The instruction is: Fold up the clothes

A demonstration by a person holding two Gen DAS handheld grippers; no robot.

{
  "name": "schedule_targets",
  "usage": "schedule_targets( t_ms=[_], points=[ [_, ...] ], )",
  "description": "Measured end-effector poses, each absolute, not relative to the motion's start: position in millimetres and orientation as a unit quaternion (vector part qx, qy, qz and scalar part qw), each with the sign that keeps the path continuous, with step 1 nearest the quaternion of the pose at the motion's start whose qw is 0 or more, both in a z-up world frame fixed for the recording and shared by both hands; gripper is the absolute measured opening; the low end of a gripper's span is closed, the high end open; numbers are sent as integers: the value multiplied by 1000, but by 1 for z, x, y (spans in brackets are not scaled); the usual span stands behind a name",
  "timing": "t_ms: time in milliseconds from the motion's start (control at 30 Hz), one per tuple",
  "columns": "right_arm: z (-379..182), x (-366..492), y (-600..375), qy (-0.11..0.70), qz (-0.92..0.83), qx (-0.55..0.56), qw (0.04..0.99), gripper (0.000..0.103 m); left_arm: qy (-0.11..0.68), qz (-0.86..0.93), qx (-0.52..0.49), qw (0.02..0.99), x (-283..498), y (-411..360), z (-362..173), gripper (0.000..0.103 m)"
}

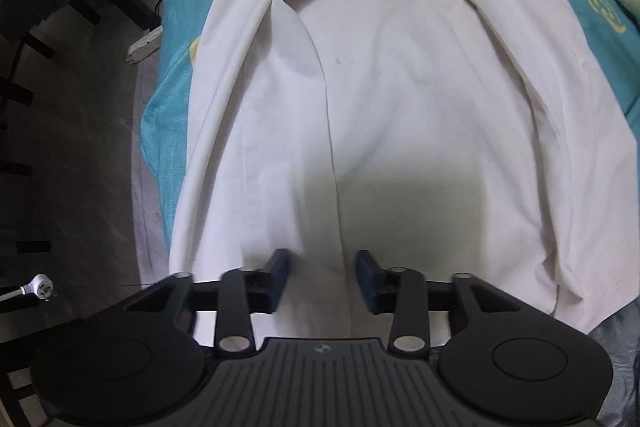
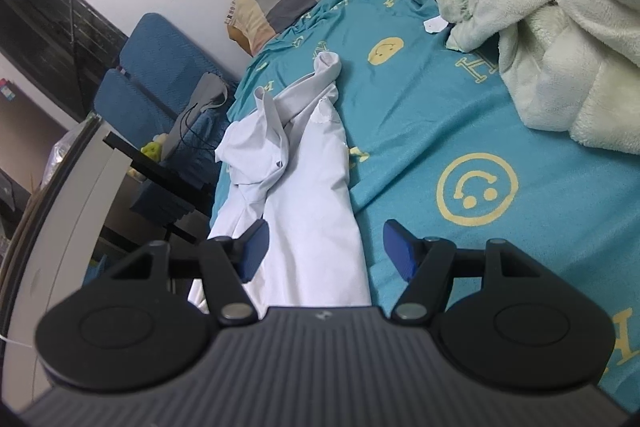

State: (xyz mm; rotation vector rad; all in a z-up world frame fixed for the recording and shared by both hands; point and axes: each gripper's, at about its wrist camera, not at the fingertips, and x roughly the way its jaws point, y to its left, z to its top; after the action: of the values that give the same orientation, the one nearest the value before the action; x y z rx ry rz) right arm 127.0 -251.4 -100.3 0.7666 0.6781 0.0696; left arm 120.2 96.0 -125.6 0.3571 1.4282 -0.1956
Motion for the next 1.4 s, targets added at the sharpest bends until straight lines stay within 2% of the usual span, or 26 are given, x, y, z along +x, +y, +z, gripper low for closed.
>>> schedule_targets(
  t_ms=[33, 100, 267, 500, 600, 833, 933, 1033, 1133, 1233, 1400],
  points=[
    [-101, 128, -252, 325, 33, 368, 870, 67, 648, -88, 167, 738, 119, 97, -122, 3],
    [-104, 130, -253, 327, 34, 372, 868, 67, 638, -93, 176, 744, 114, 98, -112, 1],
    [-105, 130, -254, 329, 41, 385, 861, 67, 614, -106, 164, 764, 108, 96, -67, 1],
    [-105, 129, -252, 345, 38, 372, 861, 67, 575, -195, 129, 784, 73, 44, 5, 1],
    [-106, 129, -250, 351, 42, 365, 862, 67, 576, -231, 129, 773, 50, 17, 0, 1],
    [-112, 125, -237, 382, 79, 339, 856, 67, 600, -246, 74, 757, 37, 9, -75, 3],
    [-116, 119, -228, 406, 89, 324, 850, 67, 602, -244, 61, 758, 35, 19, -86, 10],
    [-116, 108, -222, 427, 98, 324, 838, 66, 594, -237, 38, 768, 45, 44, -83, 37],
    [-121, 91, -220, 448, 92, 328, 827, 66, 579, -213, 24, 786, 53, 76, -68, 51],
    [-126, 76, -213, 469, 74, 315, 822, 66, 584, -176, 7, 792, 71, 116, -66, 71],
    [-130, 63, -194, 500, 40, 258, 826, 66, 627, -121, -41, 768, 111, 168, -96, 77]
  ],
)
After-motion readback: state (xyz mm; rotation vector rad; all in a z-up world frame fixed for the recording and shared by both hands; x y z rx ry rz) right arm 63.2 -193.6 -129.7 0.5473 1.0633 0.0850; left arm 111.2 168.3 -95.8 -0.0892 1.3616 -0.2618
